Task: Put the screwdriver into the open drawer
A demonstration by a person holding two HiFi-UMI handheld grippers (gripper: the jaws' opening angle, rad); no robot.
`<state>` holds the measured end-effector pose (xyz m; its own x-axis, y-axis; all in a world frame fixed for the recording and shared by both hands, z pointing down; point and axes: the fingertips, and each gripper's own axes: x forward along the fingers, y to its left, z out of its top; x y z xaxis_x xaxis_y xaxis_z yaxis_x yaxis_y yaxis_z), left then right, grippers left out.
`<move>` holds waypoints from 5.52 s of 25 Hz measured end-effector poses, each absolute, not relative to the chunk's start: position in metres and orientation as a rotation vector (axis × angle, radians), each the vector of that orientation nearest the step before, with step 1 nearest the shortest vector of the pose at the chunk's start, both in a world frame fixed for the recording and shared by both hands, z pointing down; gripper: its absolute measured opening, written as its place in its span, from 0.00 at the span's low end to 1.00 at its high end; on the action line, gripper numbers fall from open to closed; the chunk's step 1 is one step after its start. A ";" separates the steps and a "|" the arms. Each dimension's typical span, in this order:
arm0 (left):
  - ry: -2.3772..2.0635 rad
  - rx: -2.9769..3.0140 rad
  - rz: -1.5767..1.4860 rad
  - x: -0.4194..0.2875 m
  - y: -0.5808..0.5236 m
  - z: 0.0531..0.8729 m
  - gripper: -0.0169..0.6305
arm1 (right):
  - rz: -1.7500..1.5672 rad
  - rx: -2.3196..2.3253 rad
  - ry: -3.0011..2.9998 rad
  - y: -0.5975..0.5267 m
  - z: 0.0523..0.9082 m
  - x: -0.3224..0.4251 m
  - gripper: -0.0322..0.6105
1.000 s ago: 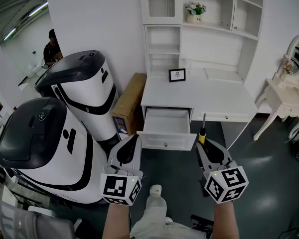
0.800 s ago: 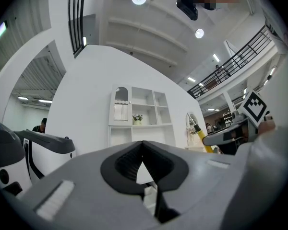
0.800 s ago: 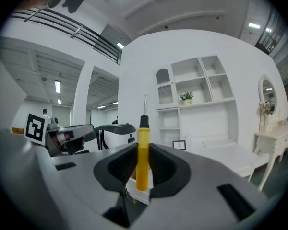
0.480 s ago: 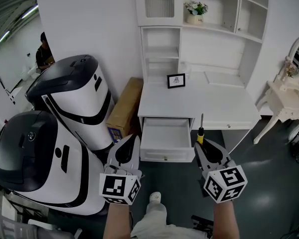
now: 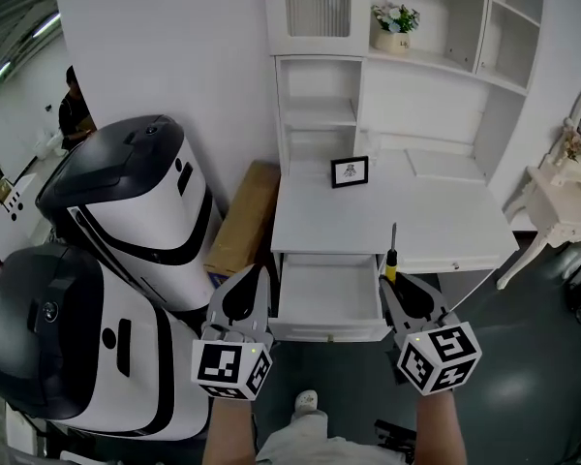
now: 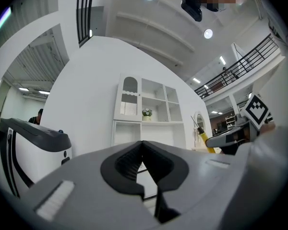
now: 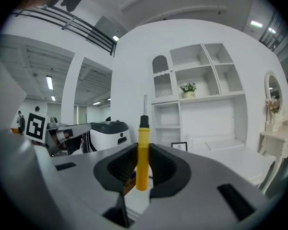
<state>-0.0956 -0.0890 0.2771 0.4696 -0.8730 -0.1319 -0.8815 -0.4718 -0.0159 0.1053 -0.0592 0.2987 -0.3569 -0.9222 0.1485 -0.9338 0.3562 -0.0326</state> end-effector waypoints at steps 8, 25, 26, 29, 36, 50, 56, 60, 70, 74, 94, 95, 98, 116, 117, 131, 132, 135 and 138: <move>1.545 -2.658 0.153 -0.105 -0.167 0.283 0.04 | 0.195 1.751 -2.459 -0.132 0.304 0.097 0.17; 1.565 -2.735 0.117 -0.112 -0.239 0.322 0.04 | 0.284 1.741 -2.368 -0.198 0.346 0.094 0.17; 1.572 -2.740 0.117 -0.112 -0.241 0.324 0.04 | 0.293 1.732 -2.363 -0.201 0.351 0.093 0.17; 1.594 -2.753 0.104 -0.112 -0.246 0.332 0.04 | 0.329 1.700 -2.348 -0.207 0.366 0.093 0.17; 1.651 -2.793 0.046 -0.104 -0.256 0.362 0.04 | 0.402 1.615 -2.290 -0.216 0.405 0.096 0.17; 1.712 -2.876 -0.193 -0.086 -0.266 0.438 0.04 | 0.626 1.489 -2.198 -0.209 0.488 0.105 0.17; 1.738 -2.912 -0.255 -0.082 -0.268 0.465 0.04 | 0.715 1.431 -2.143 -0.203 0.523 0.108 0.17; 1.753 -2.928 -0.290 -0.081 -0.269 0.479 0.04 | 0.766 1.380 -2.109 -0.201 0.544 0.106 0.17; 1.824 -2.936 -0.315 -0.087 -0.283 0.496 0.04 | 0.884 1.191 -1.990 -0.202 0.591 0.099 0.17; 1.828 -2.938 -0.321 -0.085 -0.289 0.498 0.04 | 0.902 1.127 -1.959 -0.204 0.603 0.096 0.17; 1.835 -2.928 -0.429 -0.074 -0.332 0.514 0.04 | 0.970 0.902 -1.825 -0.238 0.686 0.092 0.17; 1.833 -2.928 -0.434 -0.073 -0.334 0.514 0.04 | 0.974 0.892 -1.822 -0.240 0.690 0.091 0.17; 1.832 -2.926 -0.449 -0.071 -0.338 0.517 0.04 | 0.987 0.869 -1.809 -0.245 0.704 0.088 0.17; 1.862 -2.921 -0.523 -0.071 -0.343 0.532 0.04 | 1.016 0.822 -1.721 -0.259 0.773 0.076 0.17; 1.863 -2.920 -0.527 -0.070 -0.343 0.533 0.04 | 1.015 0.821 -1.713 -0.258 0.777 0.076 0.17; 1.862 -2.936 -0.574 -0.063 -0.336 0.548 0.04 | 0.950 0.792 -1.656 -0.253 0.812 0.085 0.17; 1.860 -2.937 -0.577 -0.062 -0.335 0.549 0.04 | 0.944 0.792 -1.657 -0.254 0.814 0.085 0.17; 1.860 -2.938 -0.583 -0.062 -0.334 0.550 0.04 | 0.921 0.793 -1.658 -0.254 0.819 0.085 0.17; 1.861 -2.937 -0.593 -0.063 -0.333 0.550 0.04 | 0.914 0.796 -1.623 -0.250 0.824 0.088 0.17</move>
